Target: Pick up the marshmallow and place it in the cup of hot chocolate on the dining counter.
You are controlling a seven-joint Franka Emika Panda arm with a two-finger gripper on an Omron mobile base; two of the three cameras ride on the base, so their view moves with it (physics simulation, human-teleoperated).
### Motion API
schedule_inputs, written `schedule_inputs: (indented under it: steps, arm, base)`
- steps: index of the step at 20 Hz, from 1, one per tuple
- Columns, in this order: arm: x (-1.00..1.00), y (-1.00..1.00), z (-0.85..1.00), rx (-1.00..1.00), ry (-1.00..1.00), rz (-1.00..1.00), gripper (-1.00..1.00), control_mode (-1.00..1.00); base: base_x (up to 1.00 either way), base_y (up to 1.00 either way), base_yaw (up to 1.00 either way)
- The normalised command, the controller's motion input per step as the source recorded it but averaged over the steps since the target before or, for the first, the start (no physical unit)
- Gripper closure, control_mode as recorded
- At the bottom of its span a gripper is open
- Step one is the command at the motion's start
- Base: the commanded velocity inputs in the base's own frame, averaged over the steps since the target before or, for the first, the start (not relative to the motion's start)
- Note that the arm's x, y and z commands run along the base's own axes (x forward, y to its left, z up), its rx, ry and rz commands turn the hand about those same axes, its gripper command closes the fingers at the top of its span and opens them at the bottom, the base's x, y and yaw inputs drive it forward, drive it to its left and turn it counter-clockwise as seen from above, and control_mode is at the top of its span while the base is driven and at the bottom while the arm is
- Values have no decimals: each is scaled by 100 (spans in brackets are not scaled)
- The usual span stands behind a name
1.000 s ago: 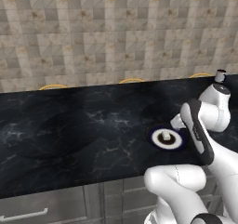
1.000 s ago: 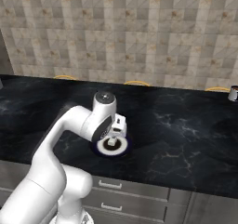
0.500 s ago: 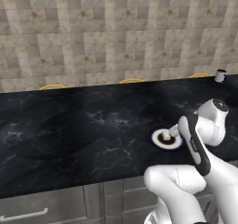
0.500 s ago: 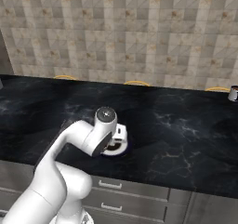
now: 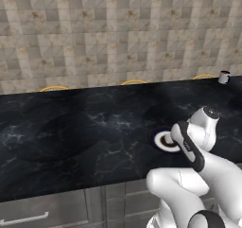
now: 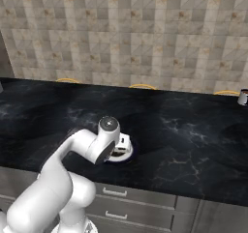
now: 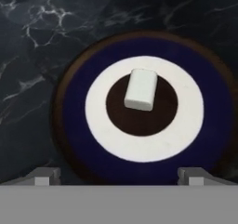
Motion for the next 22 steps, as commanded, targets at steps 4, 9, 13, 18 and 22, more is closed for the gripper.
schedule_inputs:
  steps: [4,9,13,18,22]
  arm:
    - [30,0,-19,0,11,0,-100,-100]
    - [31,0,-10,0,2,0,-100,-100]
    - [29,0,-16,0,0,0,-100,-100]
    - [27,0,-29,0,0,0,-100,-100]
    - [23,0,-28,0,0,0,-100,-100]
  base:
    - [0,0,0]
    - [0,0,0]
    - [0,0,0]
    - [0,0,0]
    - [0,0,0]
